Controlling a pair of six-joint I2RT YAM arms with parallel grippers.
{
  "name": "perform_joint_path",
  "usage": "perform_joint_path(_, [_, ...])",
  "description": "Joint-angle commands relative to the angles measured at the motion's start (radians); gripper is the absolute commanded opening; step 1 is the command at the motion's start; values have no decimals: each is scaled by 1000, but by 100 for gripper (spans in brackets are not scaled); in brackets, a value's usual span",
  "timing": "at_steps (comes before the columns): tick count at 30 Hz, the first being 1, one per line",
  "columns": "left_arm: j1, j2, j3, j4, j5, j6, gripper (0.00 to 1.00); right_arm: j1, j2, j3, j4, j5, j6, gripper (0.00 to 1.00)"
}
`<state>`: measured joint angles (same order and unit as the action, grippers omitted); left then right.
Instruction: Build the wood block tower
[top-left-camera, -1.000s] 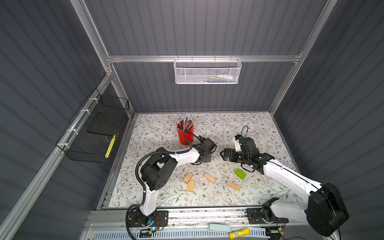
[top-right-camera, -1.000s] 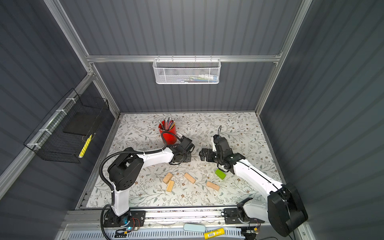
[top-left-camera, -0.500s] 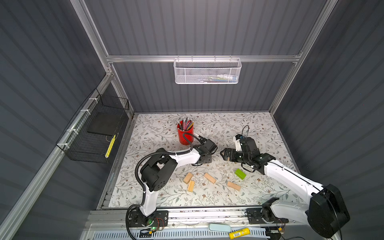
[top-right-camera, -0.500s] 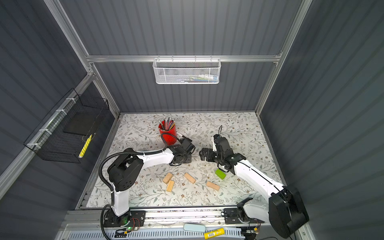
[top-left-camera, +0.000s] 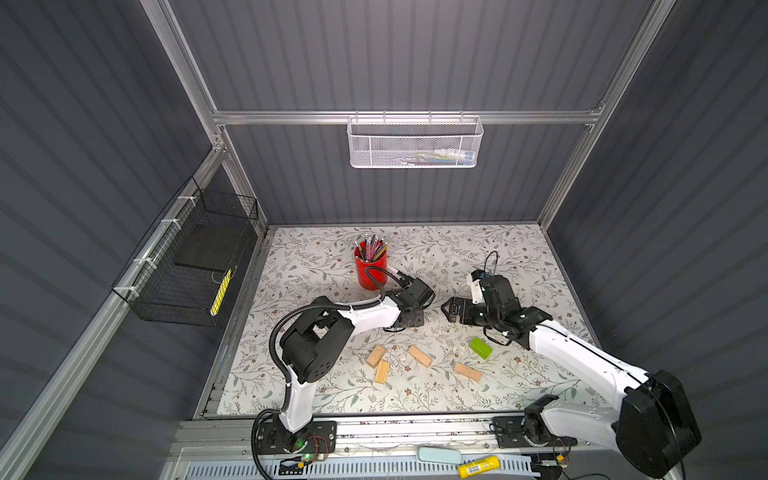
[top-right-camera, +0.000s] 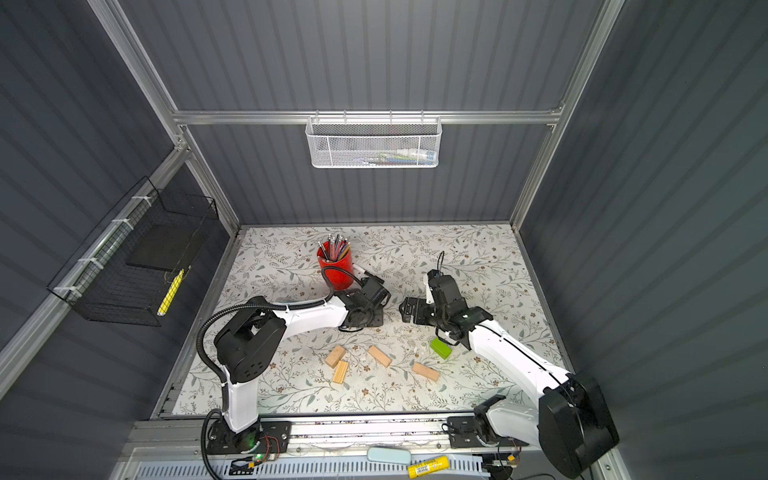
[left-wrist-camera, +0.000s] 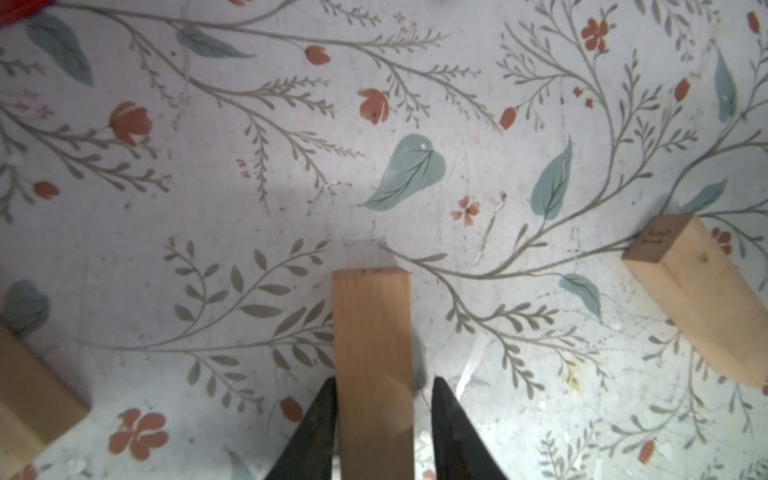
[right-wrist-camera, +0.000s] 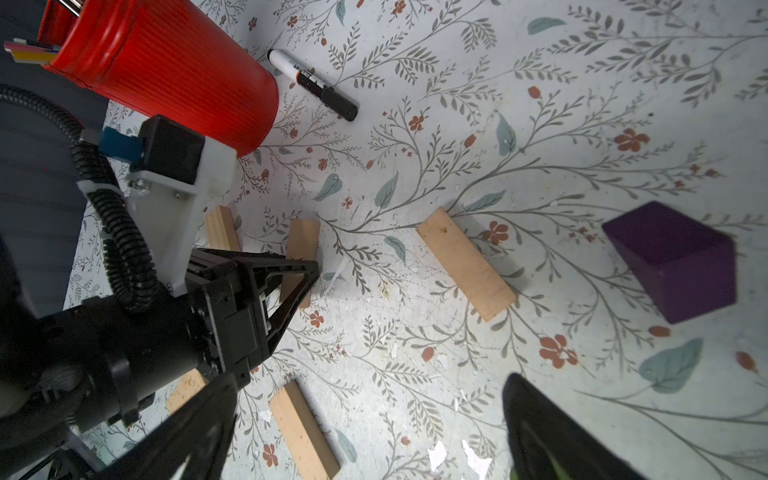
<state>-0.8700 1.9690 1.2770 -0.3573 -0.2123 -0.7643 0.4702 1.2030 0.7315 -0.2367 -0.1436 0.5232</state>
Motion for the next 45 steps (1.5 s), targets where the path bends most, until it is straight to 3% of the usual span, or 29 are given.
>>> perform_joint_path(1, [-8, -13, -18, -74, 33, -18, 38, -2, -16, 20, -21, 3, 0, 99])
perform_joint_path(13, [-8, -110, -12, -112, -53, 54, 48, -8, 38, 92, -122, 52, -41, 99])
perform_joint_path(24, [-9, -305, -171, -9, -98, 135, 56, -13, 258, 206, -160, 81, -77, 99])
perform_joint_path(29, [-7, -383, -245, 44, -101, 152, 59, -13, 364, 276, -186, 129, -108, 94])
perform_joint_path(38, [-7, -451, -300, 76, -127, 155, 64, -14, 499, 345, -175, 115, -130, 82])
perform_joint_path(45, [-7, -458, -306, 74, -139, 150, 67, -14, 555, 352, -173, 105, -132, 81])
